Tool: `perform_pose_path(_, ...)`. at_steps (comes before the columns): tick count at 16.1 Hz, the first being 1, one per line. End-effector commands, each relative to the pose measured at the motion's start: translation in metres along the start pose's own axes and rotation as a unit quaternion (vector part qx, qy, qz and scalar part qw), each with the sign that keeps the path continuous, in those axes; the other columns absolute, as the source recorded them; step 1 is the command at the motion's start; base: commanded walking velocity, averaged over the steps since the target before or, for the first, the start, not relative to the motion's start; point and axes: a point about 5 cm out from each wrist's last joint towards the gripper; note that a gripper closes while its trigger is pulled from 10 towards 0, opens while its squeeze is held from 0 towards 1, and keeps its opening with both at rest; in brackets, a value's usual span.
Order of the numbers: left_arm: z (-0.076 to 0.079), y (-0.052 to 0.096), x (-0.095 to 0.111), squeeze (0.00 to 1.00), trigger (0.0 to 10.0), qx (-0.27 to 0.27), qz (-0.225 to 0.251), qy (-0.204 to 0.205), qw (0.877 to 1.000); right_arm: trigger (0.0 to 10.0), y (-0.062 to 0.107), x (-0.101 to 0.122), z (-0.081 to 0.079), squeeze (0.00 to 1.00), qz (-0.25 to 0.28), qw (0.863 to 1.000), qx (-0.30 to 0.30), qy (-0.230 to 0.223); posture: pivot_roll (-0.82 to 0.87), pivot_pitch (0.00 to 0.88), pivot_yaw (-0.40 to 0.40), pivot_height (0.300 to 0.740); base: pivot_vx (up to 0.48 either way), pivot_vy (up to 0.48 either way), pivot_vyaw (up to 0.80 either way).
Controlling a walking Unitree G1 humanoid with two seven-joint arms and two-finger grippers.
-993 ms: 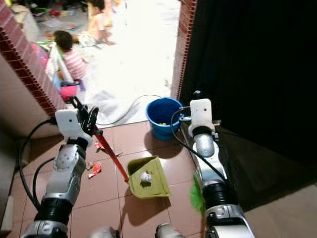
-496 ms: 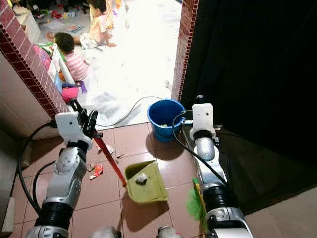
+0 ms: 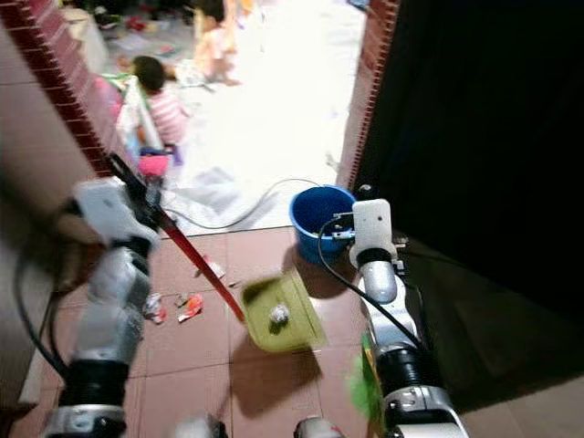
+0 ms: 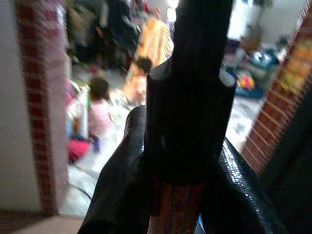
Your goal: Sweep floor
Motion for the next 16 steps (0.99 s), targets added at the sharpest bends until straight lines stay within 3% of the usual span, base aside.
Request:
perform_pose_path(1,0.009,-0.007,0.025,0.0,10.0,-0.016,0.05,0.014,0.999,10.0,-0.001,0.0,-0.001,0.0,0.002,1.0,0.003,-0.002,-0.02,0.0,0.023,0.74,0.0,0.0,0.0)
perform_pose_path(5,0.018,-0.011,0.044,0.0,10.0,-0.029,0.076,0.033,0.996,10.0,-0.001,0.001,-0.008,0.0,0.008,1.0,0.017,-0.001,-0.01,0.0,0.02,0.74,0.0,0.0,0.0)
perform_pose_path(9,0.033,-0.026,0.077,0.0,10.0,-0.052,0.12,0.051,0.99,10.0,0.0,-0.002,-0.014,0.0,0.007,0.999,0.033,-0.003,-0.01,0.0,0.012,0.74,0.0,0.0,0.0)
perform_pose_path(14,0.038,-0.034,0.081,0.0,10.0,-0.064,0.125,0.055,0.989,10.0,0.002,-0.007,-0.013,0.0,-0.002,0.999,0.034,0.003,-0.02,0.0,0.015,0.74,0.0,0.0,-0.58)
perform_pose_path(16,0.042,-0.035,0.083,0.0,10.0,-0.067,0.124,0.058,0.988,10.0,0.002,-0.007,-0.013,0.0,-0.001,0.999,0.037,0.007,-0.03,0.0,0.017,0.74,0.253,0.0,0.0)
Point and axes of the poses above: a point about 5 cm out from each wrist's last joint towards the gripper, its own y axis pointing back from the gripper into the wrist, its own x axis along the axis of the wrist's last joint, z = x × y, and after that the axes turned 12 degrees about y, right-handed
